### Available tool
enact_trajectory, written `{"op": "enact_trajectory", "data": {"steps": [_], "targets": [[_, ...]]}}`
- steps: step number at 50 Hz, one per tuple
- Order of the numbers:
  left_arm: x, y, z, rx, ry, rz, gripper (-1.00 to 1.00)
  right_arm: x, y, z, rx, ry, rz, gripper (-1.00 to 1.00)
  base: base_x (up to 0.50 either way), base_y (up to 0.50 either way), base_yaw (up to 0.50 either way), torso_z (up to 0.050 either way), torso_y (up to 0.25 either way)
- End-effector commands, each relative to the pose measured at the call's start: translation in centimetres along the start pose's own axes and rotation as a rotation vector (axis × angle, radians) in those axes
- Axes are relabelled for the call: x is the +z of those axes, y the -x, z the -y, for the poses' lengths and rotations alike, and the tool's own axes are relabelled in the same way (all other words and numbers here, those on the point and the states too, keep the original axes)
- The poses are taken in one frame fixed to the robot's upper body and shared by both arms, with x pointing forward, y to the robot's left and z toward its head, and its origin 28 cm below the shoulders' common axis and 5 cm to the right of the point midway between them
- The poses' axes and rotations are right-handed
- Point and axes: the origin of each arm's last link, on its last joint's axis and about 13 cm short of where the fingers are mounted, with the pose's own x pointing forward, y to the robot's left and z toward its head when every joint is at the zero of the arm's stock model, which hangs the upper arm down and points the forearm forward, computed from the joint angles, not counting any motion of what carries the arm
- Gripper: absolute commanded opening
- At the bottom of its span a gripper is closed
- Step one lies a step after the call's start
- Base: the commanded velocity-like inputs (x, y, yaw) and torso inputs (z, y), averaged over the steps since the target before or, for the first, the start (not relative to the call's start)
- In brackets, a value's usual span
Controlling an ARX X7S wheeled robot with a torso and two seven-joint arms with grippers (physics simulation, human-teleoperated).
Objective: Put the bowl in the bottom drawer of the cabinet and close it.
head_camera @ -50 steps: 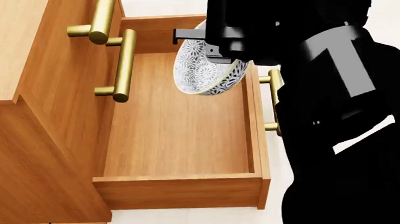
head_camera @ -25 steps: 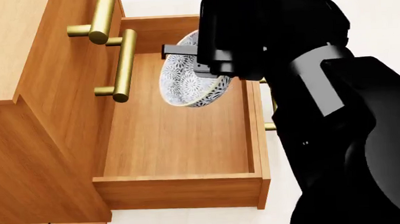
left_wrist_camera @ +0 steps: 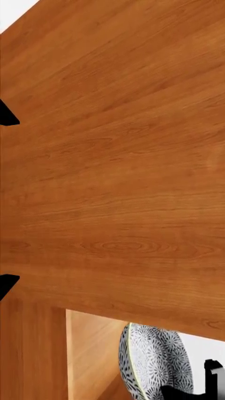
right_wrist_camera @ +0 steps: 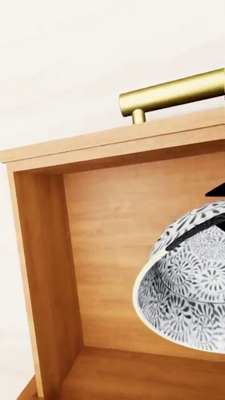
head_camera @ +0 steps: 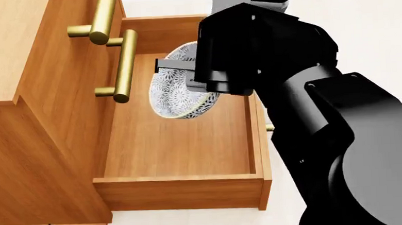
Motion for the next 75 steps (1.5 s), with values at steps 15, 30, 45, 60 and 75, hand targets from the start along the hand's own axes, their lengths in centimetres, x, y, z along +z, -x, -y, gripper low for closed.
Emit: {"op": "enact_trajectory", "data": {"steps": [15,30,45,60,75], "targets": [[0.3,-0.2,-0.1,-0.012,0.034,0.019,1.0,-1.2,-1.4,-0.9,0.176,-0.061,0.022,-1.0,0.0,0.0,0.0,0.0,0.0],[0.4,-0.2,-0.2,-0.01,0.034,0.019,1.0,-1.9,-2.0,-0.5,0.17,-0.087,0.011,-1.0,0.0,0.0,0.0,0.0,0.001],[0.2,-0.2,-0.2,-0.009,0.037,0.02,1.0,-2.5,-2.7,-0.2,0.165,-0.078,0.001,-1.0,0.0,0.0,0.0,0.0,0.0],[0.2,-0.3,-0.2,-0.009,0.035,0.018,1.0,-3.1,-2.8,-0.5,0.182,-0.07,-0.003,-1.0,0.0,0.0,0.0,0.0,0.001],[0.3,-0.2,-0.1,-0.013,0.035,0.019,1.0,-3.2,-2.9,-0.4,0.189,-0.088,-0.015,-1.0,0.0,0.0,0.0,0.0,0.0]]}}
